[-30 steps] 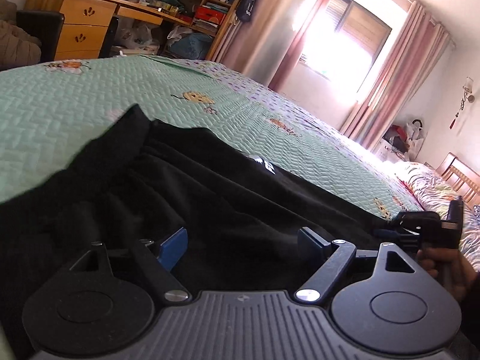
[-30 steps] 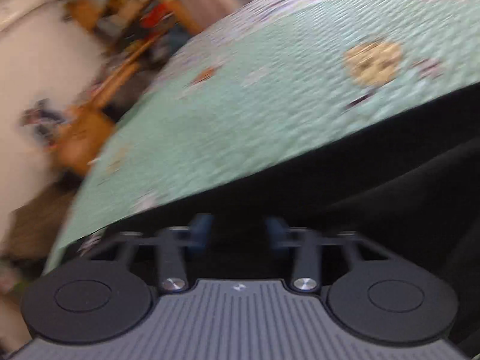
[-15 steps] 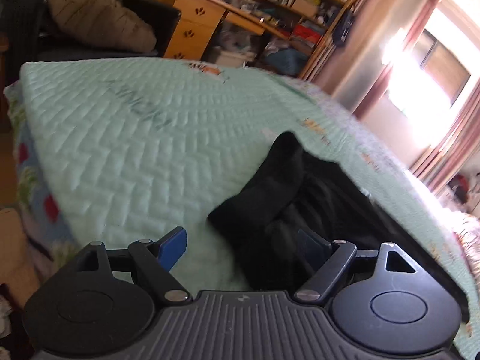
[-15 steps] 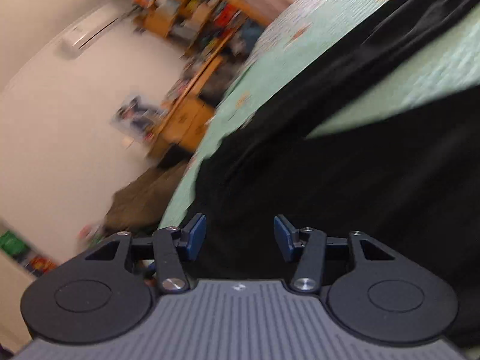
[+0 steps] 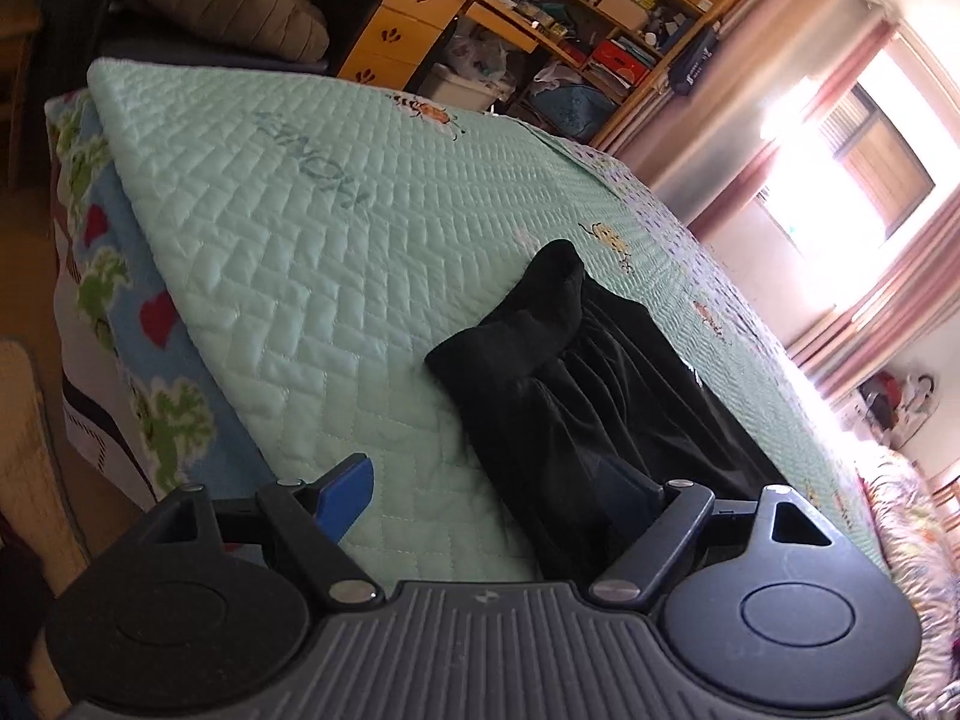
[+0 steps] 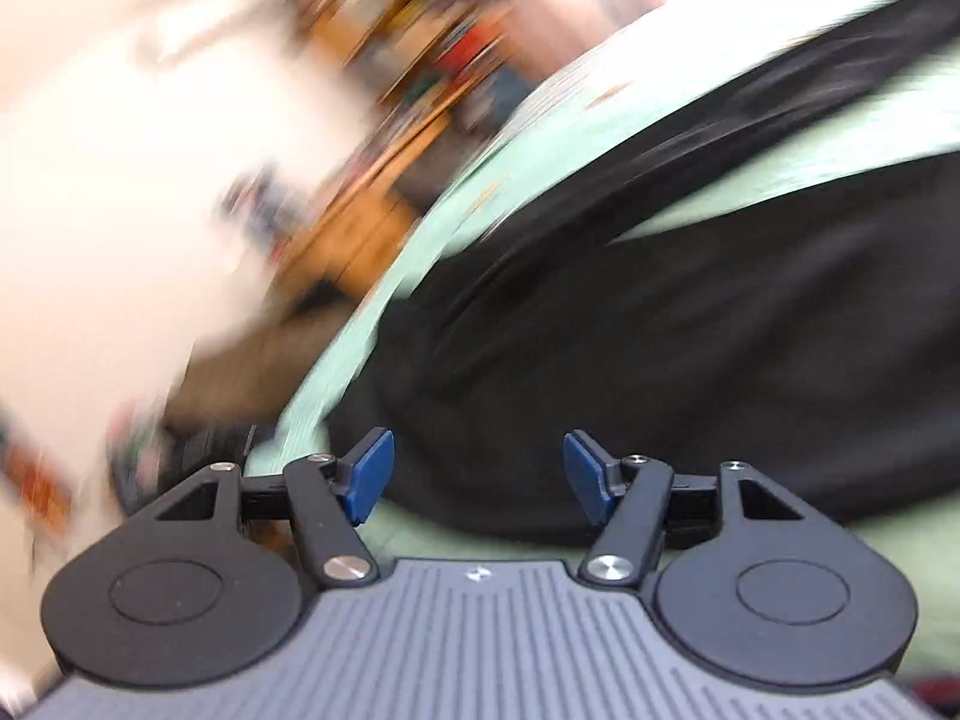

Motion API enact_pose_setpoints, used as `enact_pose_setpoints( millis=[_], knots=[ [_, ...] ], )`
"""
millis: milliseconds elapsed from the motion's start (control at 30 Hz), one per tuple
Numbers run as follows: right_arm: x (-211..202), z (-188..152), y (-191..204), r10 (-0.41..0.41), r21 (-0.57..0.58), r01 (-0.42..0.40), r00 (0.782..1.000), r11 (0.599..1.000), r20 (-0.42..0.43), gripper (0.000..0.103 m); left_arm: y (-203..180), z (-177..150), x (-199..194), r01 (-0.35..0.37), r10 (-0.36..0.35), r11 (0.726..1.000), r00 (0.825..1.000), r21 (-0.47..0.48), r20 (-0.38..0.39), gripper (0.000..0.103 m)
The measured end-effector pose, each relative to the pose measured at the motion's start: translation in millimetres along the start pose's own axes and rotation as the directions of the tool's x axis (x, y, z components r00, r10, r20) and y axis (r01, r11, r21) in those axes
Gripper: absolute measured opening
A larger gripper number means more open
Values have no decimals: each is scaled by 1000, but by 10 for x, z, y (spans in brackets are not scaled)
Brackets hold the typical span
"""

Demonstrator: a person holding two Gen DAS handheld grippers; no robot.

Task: Fold clothes

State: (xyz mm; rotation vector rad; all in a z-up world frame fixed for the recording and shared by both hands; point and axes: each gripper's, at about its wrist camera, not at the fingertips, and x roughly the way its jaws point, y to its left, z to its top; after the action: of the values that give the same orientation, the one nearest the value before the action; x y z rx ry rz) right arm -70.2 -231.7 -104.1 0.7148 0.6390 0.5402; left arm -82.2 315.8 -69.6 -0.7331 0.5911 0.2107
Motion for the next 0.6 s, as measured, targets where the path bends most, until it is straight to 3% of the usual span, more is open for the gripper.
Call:
enact_pose_setpoints(
  millis=[67, 167, 267, 367, 500, 600],
  knots=[
    [-458, 107, -354, -97, 133, 81, 989, 988, 116, 65, -44, 12, 65, 11, -11, 1000, 1000, -3, -23, 83],
    [-1150, 106, -844, -287, 350, 185, 920, 918, 266, 65, -71, 6, 163, 27, -28, 999, 997, -22, -71, 83],
    [-1757, -22, -1306, -384, 559, 136, 852, 818, 355, 66, -27, -17, 278, 45, -55, 996, 990, -83, -128, 83],
    [-2127, -162, -1650, -417, 664, 43, 808, 746, 417, 66, 12, -64, 376, 51, -70, 991, 985, -120, -156, 84],
    [-2258, -233, -1915, -394, 702, -58, 793, 710, 464, 66, -73, -98, 392, 65, -81, 992, 984, -106, -157, 84],
    [-2092, -119, -1951, -398, 706, -39, 803, 707, 443, 67, -178, -144, 366, 46, -54, 997, 987, -55, -153, 88]
  ],
)
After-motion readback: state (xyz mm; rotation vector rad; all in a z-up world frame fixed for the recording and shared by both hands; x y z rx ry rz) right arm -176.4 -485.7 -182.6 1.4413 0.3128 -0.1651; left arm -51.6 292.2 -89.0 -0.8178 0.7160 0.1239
